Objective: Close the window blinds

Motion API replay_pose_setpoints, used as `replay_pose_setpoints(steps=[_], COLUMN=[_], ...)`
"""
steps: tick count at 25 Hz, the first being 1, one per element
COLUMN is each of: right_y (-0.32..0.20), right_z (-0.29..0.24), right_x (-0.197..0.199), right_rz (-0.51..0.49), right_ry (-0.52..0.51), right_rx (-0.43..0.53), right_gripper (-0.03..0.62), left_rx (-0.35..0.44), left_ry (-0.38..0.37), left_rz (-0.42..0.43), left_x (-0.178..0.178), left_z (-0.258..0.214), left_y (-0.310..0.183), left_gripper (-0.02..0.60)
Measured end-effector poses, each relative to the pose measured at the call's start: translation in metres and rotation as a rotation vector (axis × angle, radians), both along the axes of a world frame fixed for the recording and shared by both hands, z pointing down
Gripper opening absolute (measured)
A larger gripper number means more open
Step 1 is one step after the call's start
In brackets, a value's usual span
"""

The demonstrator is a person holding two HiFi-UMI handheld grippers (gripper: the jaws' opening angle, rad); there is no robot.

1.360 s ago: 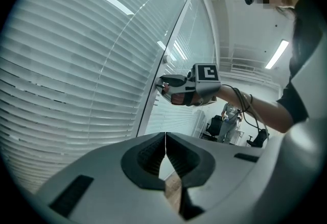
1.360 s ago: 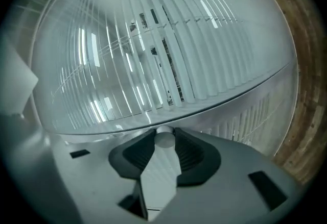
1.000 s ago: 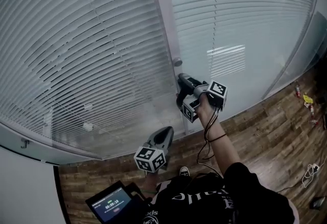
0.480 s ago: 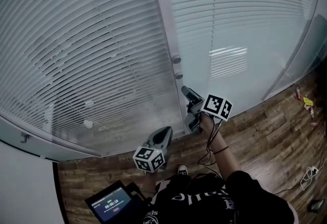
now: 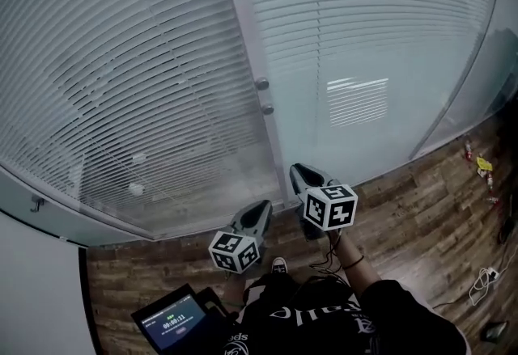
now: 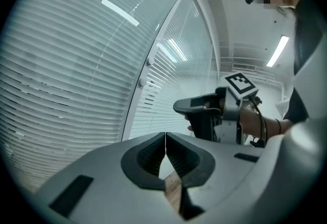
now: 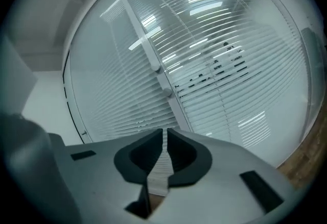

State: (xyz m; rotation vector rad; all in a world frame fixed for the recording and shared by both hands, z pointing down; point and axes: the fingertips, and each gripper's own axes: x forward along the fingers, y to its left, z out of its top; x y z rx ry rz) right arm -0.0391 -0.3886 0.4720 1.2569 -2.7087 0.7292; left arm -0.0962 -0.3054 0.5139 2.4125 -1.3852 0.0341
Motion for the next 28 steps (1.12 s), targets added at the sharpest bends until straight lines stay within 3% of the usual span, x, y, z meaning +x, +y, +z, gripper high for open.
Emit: replay_pose_setpoints(steps=[8,16,28], right_y=[0.108,0.195,0.299], right_z=[0.045,0.048,0.048], right_x=[0.046,0.109,0.092], right_rz=[-0.084,-0.134,-0.187], right_ry=[0.057,0.076,0.064], right_rx=[-0.044,-0.062,-0.085], right_gripper=[0.033,0.032,0.032], left_rx=[-0.009,-0.042,-0.008], left_ry=[0.026,0.029,0.034], left_rz=[-0.030,-0.049,-0.090], left_x=[0.058,0.136,0.117], left_z=[0.016,0.018,0.005], left_y=[0.072,0.158,0.250], left_gripper=[0.005,0.005,0.005])
